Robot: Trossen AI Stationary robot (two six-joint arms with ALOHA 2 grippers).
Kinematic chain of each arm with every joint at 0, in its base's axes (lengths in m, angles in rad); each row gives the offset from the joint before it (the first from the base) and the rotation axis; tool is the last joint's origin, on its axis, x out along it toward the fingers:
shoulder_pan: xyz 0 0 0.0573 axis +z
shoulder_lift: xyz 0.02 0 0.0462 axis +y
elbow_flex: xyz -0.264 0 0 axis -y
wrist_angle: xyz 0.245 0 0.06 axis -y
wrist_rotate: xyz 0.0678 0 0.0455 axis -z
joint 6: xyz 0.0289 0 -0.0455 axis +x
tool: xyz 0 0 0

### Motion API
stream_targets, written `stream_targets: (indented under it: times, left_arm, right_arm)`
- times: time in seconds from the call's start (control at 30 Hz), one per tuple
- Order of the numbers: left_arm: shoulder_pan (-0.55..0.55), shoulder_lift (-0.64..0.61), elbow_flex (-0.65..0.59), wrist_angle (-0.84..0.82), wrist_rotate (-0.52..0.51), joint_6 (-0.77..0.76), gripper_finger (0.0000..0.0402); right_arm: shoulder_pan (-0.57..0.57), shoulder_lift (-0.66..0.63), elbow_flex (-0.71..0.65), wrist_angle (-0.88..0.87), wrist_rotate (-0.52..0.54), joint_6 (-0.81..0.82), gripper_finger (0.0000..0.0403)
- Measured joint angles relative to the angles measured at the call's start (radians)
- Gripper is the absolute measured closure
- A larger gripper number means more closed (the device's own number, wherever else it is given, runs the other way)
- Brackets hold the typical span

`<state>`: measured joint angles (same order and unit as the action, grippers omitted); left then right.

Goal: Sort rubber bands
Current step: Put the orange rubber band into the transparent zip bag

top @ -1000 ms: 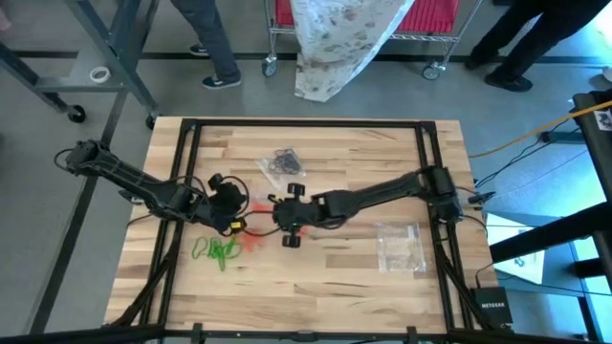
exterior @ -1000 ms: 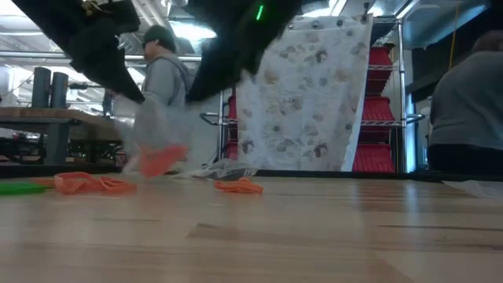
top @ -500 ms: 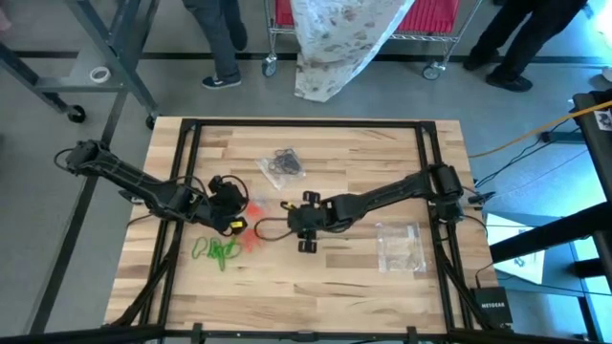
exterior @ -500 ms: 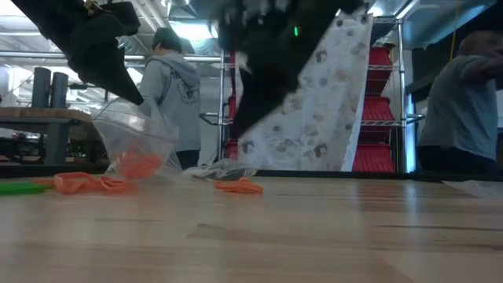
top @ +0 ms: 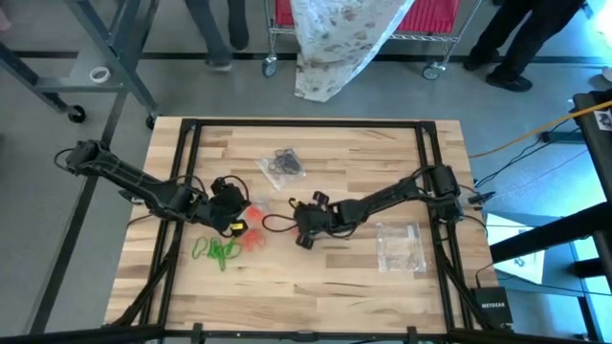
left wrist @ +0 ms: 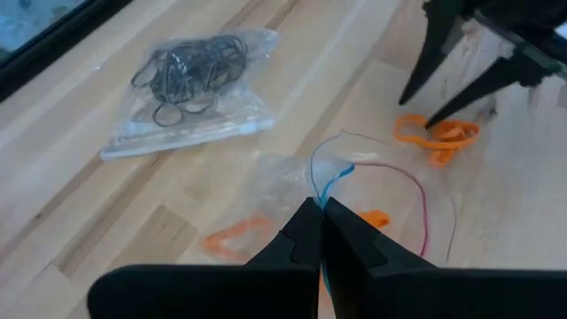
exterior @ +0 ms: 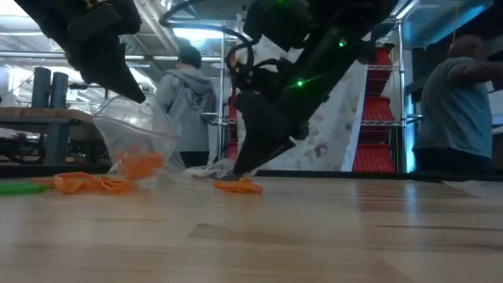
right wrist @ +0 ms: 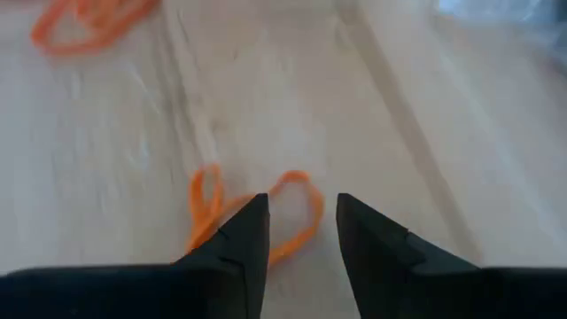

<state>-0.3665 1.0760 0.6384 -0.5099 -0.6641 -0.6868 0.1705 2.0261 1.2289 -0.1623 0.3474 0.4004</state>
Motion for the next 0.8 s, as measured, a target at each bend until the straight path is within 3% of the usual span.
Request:
stream_targets:
  times: [0.27, 0.5, 0.8]
  left_arm:
    - [0.0, 0.0, 0.0, 0.002, 0.004, -0.011, 0.0401]
    - [0.0, 0.0, 0.0, 0.043, 0.009, -0.012, 0.0401]
    - [0.0, 0.0, 0.0, 0.057, 0.028, -0.043, 0.0401]
  right_arm:
    - [-0.016, 0.045, 0.002, -0.003, -0.04, -0.004, 0.0287]
    - [-0.015, 0.044, 0.004, 0.003, -0.046, -0.047, 0.0394]
    - [0.005, -0.069, 0.084, -0.037, -0.006, -0.123, 0.0399]
